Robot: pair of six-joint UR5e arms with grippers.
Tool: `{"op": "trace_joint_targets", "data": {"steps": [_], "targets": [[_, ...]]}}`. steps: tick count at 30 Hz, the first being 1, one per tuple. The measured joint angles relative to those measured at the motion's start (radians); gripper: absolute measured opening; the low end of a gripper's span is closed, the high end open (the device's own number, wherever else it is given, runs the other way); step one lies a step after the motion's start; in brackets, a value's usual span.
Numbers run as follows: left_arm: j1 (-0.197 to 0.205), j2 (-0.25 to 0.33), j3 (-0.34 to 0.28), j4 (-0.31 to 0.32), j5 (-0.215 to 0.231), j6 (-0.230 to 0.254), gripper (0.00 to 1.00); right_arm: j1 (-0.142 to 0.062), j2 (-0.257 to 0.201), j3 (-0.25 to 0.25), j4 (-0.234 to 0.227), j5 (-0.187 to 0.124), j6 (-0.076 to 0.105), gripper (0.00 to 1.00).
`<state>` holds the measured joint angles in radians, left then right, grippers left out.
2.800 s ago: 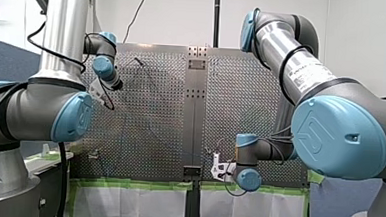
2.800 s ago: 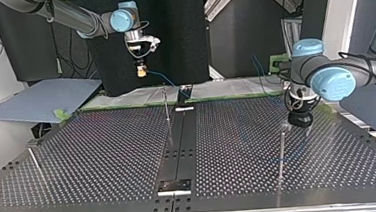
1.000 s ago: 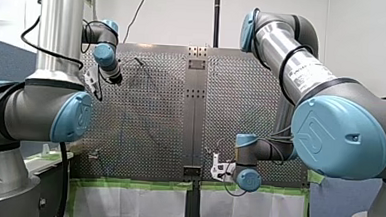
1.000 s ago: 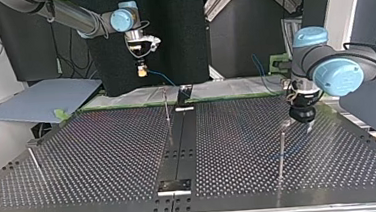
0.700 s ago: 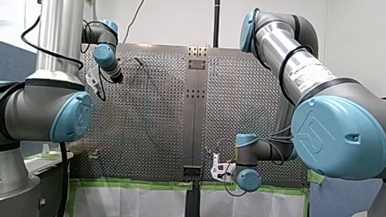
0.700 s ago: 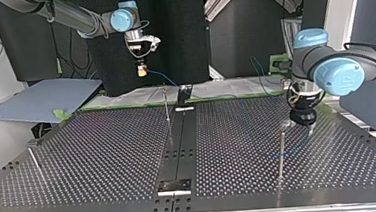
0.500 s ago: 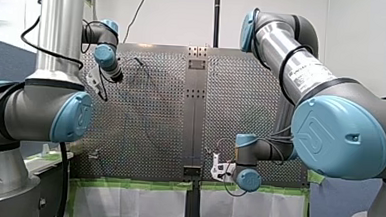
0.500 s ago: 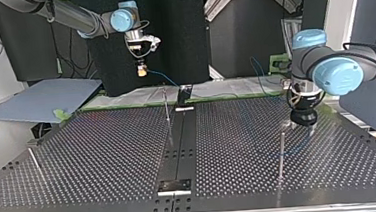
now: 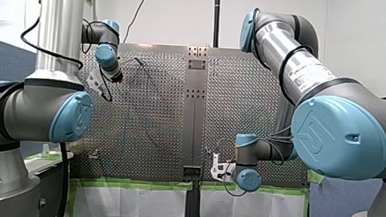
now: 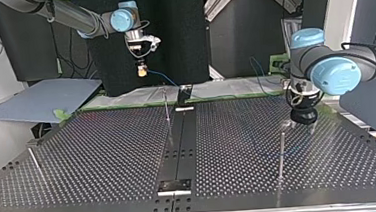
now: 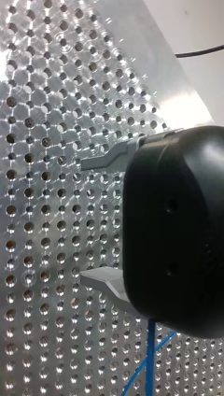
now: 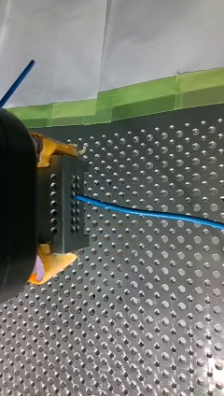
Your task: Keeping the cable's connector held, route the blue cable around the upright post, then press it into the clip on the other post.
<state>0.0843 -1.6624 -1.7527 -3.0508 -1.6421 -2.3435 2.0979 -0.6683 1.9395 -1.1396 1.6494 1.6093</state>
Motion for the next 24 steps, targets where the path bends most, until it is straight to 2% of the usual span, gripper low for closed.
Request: {"op": "trace_joint_targets", "data": {"steps": [10,12,18,24], "targets": [[-0.008,0.001,0.000,-0.045,-0.006,-0.094,1.00,0.000,0.000,0.000,0.000,0.000,0.001,0.00],[-0.010,0.001,0.000,-0.048,-0.003,-0.097,1.00,0.000,0.000,0.000,0.000,0.000,0.001,0.00],[-0.012,0.001,0.000,-0.074,-0.012,-0.057,1.00,0.000,0.001,0.000,0.000,0.000,0.002,0.00],[-0.013,0.001,0.000,-0.117,-0.061,0.000,1.00,0.001,0.001,0.000,0.000,0.000,0.002,0.00]]}}
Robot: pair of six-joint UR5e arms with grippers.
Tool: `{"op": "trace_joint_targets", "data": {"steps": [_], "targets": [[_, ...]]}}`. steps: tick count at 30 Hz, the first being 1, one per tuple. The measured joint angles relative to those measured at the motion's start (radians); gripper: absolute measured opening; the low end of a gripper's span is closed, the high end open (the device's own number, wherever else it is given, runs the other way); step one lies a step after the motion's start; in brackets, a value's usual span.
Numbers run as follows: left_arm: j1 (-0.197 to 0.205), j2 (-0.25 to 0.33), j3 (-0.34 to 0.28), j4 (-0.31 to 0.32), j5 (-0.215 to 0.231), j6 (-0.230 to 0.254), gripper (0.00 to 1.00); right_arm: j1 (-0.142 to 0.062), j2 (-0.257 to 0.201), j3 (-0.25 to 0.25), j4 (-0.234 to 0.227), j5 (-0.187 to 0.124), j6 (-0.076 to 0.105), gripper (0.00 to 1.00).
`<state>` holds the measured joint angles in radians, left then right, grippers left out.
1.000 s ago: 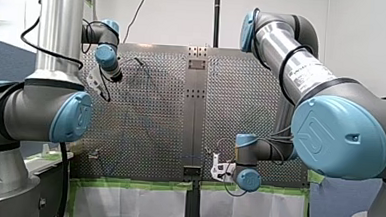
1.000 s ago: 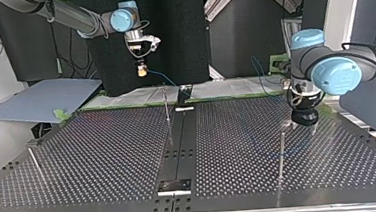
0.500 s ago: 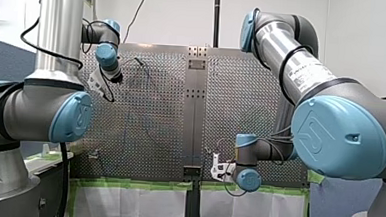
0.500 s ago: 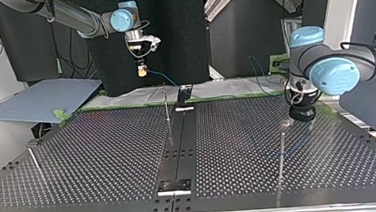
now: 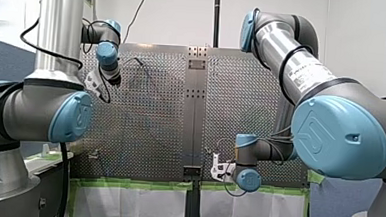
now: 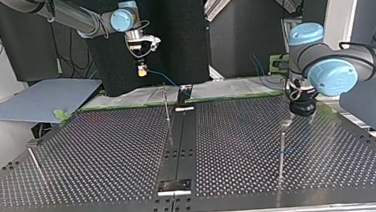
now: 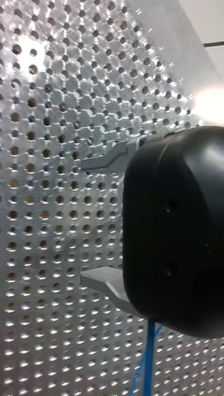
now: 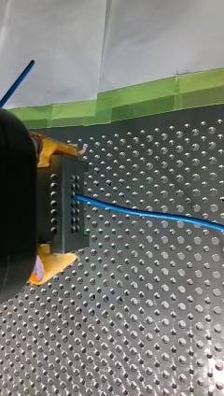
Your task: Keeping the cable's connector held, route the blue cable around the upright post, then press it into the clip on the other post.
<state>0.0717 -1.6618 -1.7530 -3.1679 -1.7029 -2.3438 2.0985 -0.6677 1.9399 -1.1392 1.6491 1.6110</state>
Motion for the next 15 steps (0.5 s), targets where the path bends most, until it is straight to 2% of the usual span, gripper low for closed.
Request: {"op": "trace_joint_targets", "data": {"steps": [7,15], "targets": [[-0.001,0.000,0.000,-0.021,-0.061,0.063,1.00,0.001,0.000,0.000,0.001,0.000,0.000,0.00],[-0.005,0.000,0.000,-0.024,-0.076,0.127,1.00,0.001,0.001,0.000,0.001,0.000,0.000,0.00]]}}
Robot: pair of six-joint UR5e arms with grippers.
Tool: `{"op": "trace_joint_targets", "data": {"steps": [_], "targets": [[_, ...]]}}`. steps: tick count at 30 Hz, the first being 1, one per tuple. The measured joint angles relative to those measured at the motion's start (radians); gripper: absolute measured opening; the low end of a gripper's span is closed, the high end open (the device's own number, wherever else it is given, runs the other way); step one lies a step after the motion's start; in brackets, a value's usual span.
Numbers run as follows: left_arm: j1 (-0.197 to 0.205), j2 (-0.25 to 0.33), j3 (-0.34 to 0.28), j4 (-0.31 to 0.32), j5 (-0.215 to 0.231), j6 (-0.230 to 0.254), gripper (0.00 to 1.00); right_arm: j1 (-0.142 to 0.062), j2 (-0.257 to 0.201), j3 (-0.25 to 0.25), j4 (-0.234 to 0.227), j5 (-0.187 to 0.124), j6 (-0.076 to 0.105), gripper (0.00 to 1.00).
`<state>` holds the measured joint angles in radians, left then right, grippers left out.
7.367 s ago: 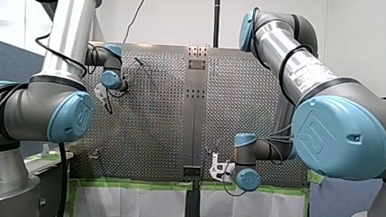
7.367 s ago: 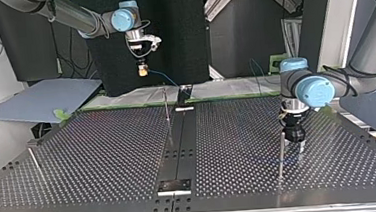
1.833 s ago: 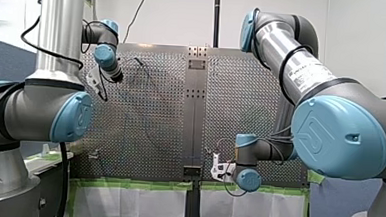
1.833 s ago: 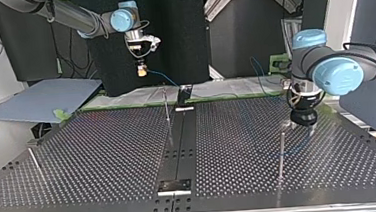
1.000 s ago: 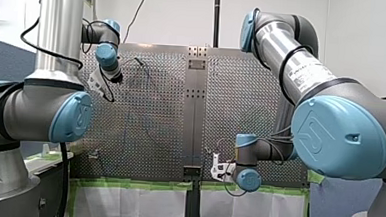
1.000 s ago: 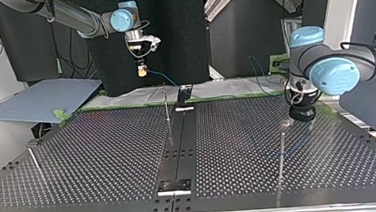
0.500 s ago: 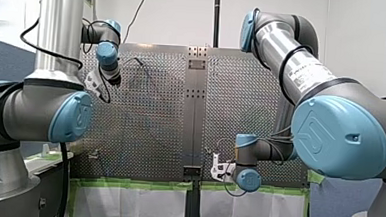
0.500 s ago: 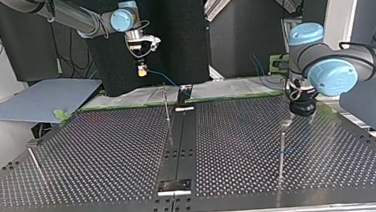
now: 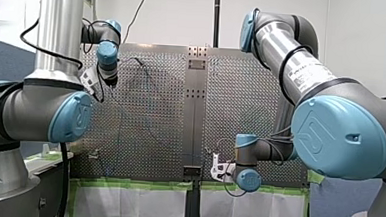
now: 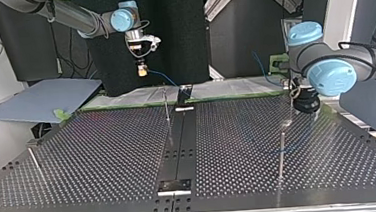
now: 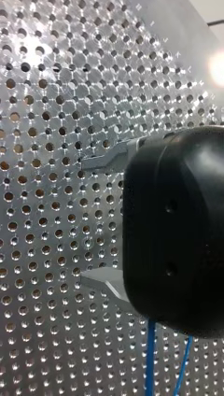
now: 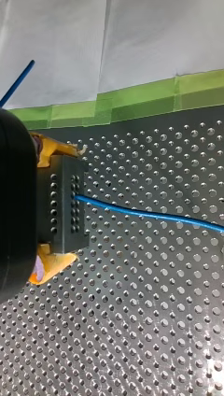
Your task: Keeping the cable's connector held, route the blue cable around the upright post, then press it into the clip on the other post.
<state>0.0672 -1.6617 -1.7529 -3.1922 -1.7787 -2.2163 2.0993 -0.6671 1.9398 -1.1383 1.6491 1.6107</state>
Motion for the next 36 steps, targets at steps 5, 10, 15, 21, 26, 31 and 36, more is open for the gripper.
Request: {"op": "trace_joint_targets", "data": {"steps": [5,10,15,21,26,31,36], "targets": [[-0.004,0.000,0.000,-0.019,-0.011,0.036,1.00,0.000,0.000,0.000,0.000,0.000,0.000,0.00],[-0.009,0.000,0.000,-0.040,-0.039,0.080,1.00,0.000,0.000,0.000,0.000,0.000,0.000,0.00],[-0.017,0.000,0.000,-0.058,-0.078,0.126,1.00,0.000,0.000,0.000,-0.001,0.000,0.000,0.00],[-0.030,0.001,0.000,-0.060,-0.109,0.186,1.00,0.000,0.000,0.000,-0.001,0.000,0.000,0.00],[-0.036,0.001,0.000,-0.056,-0.109,0.237,1.00,0.000,0.000,0.000,-0.001,0.000,0.000,0.00],[-0.038,0.007,0.000,-0.053,-0.109,0.281,1.00,0.000,0.000,0.000,-0.002,0.000,0.000,0.00],[-0.040,0.026,0.000,-0.049,-0.110,0.322,1.00,0.000,0.000,0.000,-0.002,0.000,0.000,0.00]]}}
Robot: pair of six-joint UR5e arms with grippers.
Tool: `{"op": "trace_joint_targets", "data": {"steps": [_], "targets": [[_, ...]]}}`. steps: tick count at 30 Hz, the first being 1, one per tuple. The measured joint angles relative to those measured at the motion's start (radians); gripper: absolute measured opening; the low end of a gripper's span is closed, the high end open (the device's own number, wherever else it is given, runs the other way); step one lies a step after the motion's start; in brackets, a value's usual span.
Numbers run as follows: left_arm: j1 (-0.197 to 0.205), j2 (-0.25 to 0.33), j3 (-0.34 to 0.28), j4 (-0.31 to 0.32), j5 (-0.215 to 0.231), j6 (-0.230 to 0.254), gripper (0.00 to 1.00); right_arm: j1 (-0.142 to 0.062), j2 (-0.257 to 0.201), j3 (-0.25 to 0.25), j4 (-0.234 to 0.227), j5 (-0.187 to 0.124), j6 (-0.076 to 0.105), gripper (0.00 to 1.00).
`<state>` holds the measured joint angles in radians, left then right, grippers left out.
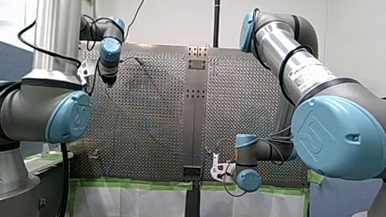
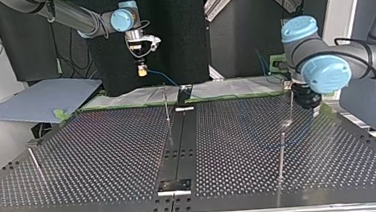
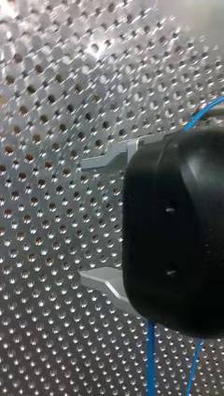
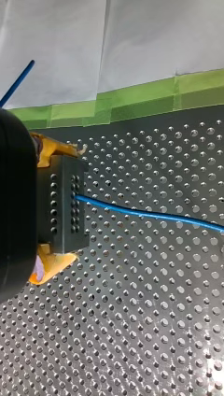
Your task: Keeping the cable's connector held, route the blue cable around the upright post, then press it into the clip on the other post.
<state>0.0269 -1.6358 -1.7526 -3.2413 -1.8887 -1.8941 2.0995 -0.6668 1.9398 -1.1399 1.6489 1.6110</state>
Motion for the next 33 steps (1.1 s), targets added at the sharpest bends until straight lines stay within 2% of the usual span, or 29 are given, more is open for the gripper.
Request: {"op": "trace_joint_targets", "data": {"steps": [17,24,33], "targets": [[-0.020,0.022,0.000,-0.027,-0.002,0.149,1.00,0.001,0.000,0.000,0.000,-0.001,-0.001,0.00],[-0.021,0.038,0.000,-0.040,-0.002,0.133,1.00,0.001,0.000,0.000,0.001,-0.001,-0.001,0.00],[-0.018,0.078,0.000,-0.054,0.014,0.052,1.00,0.002,0.000,0.000,0.001,-0.001,-0.001,0.00]]}}
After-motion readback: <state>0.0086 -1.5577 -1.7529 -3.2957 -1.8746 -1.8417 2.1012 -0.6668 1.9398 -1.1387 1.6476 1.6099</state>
